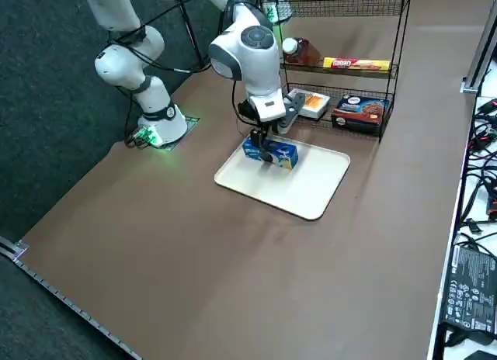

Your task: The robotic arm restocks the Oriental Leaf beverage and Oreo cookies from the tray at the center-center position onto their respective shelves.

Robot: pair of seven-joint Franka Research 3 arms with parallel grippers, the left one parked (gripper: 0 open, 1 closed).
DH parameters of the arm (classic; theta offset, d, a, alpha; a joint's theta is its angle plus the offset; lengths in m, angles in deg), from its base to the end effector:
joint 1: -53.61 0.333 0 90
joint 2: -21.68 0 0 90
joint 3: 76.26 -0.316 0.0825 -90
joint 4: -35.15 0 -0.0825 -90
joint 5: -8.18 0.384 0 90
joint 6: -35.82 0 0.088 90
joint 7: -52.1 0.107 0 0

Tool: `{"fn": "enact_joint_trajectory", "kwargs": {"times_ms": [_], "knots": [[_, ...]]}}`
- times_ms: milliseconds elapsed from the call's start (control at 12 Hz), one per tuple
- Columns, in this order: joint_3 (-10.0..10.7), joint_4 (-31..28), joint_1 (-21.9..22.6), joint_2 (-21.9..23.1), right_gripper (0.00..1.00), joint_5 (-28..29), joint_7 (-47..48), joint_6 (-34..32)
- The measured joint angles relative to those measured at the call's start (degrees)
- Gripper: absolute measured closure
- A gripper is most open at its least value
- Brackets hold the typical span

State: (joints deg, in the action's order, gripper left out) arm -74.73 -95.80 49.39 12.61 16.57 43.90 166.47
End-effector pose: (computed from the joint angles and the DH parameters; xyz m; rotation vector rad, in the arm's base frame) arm 0.5086 -0.0478 0.2711 -3.0139 0.0932 0.2264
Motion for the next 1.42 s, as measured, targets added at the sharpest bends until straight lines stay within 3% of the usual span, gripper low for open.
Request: {"fn": "enact_joint_trajectory", "kwargs": {"times_ms": [1417], "knots": [[-0.1, -2.1, 2.1, -5.8, 0.00, -0.9, 4.7, 7.1]]}}
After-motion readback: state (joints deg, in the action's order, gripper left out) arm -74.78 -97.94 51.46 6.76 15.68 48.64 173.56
